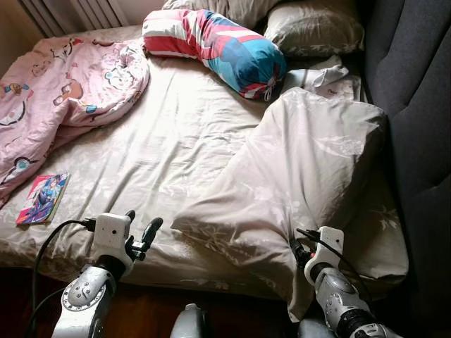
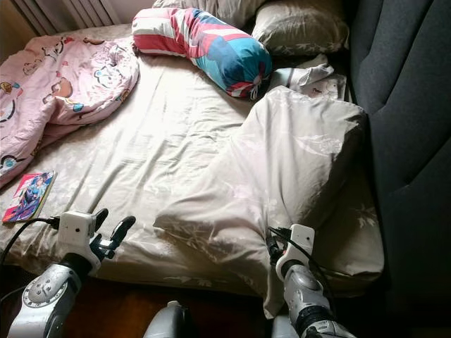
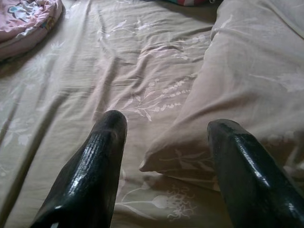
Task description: Clean up the room
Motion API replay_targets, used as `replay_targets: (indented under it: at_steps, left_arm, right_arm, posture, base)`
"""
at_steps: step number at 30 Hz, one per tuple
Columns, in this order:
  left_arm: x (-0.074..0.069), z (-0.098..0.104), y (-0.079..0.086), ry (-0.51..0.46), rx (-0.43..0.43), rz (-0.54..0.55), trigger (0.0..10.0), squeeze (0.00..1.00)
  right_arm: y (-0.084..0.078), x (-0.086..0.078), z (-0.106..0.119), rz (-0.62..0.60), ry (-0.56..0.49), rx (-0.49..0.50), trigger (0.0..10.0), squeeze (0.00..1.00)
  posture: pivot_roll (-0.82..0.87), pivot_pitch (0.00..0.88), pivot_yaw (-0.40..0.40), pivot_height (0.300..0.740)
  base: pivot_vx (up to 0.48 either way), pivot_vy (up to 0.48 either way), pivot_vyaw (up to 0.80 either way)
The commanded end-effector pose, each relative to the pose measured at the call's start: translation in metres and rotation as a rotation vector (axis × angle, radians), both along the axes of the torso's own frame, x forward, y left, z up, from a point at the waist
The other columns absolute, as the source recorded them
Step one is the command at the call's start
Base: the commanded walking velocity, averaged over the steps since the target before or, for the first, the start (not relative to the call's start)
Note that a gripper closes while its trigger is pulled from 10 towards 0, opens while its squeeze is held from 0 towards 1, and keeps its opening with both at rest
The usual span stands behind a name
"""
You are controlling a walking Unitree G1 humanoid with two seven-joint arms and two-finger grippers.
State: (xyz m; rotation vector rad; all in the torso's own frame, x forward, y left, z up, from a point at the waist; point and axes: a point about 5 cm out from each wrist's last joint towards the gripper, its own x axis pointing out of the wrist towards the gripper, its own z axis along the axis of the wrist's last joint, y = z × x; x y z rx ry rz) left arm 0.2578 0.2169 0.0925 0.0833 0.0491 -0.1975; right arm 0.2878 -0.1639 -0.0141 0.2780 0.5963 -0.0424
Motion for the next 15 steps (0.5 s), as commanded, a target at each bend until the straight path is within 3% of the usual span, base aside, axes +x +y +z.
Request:
replay_targets:
  at_steps: [1, 15]
  left_arm:
    - [-0.003, -0.009, 0.002, 0.027, -0.002, 0.023, 10.0, 0.0]
    - [0.005, -0.013, 0.002, 0.021, -0.016, 0.053, 10.0, 0.0]
  right_arm:
    - [0.012, -0.026, -0.025, 0.047, 0.135, 0.012, 0.0, 0.0]
    - [-0.003, -0.023, -0.021, -0.009, 0.116, -0.027, 0.0, 0.0]
  posture:
    - [0.04, 0.204, 0.159, 0.661]
    - [0.01, 0.156, 0.136, 0.661]
  base:
    - [0.0, 0.0, 0.0]
    - [0.0, 0.0, 0.0]
